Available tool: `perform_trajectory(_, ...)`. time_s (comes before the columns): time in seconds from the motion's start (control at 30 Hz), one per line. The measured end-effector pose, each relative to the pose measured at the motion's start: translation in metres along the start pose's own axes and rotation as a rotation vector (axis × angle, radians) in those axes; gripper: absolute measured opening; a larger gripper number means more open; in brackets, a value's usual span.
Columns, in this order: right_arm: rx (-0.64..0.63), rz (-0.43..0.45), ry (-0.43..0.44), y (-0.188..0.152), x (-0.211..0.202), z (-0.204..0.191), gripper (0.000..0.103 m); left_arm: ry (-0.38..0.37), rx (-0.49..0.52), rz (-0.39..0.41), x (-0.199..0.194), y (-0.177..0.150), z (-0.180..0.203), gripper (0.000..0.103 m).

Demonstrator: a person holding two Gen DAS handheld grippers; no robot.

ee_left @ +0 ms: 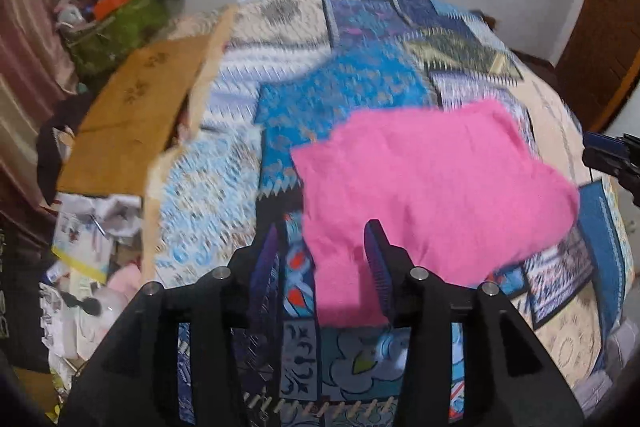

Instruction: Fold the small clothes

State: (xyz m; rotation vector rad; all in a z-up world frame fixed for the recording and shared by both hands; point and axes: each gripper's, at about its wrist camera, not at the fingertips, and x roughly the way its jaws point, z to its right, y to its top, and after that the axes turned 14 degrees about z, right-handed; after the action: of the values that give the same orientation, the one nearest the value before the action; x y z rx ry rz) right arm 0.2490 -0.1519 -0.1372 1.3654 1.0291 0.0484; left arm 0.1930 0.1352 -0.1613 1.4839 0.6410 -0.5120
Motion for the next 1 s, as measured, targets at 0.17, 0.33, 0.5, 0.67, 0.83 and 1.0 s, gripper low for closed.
perform_trajectory(0.17,-0.004,0.025,0.073,0.013,0.012,-0.018,0.042,-0.1,-0.033,0.003,0.007,0.015,0.02,0.05)
perform_trajectory(0.33,0.01,-0.055,0.126,-0.005,0.046,-0.03,0.042,-0.143,-0.005,-0.045,0.033,0.008,0.048,0.05)
perform_trajectory(0.5,0.078,-0.088,0.119,-0.024,0.06,-0.013,0.052,-0.104,0.05,-0.065,0.042,-0.012,0.051,0.052)
perform_trajectory(0.67,0.117,-0.11,-0.008,-0.032,0.063,0.019,0.052,-0.058,0.024,-0.041,0.036,-0.019,0.027,0.066)
perform_trajectory(0.83,0.153,-0.082,-0.063,-0.029,0.044,0.037,0.052,-0.014,-0.012,0.01,0.014,-0.013,0.012,0.066)
perform_trajectory(1.0,0.143,0.049,-0.046,-0.003,-0.004,0.025,0.052,-0.008,-0.061,0.126,-0.03,0.006,0.008,0.066)
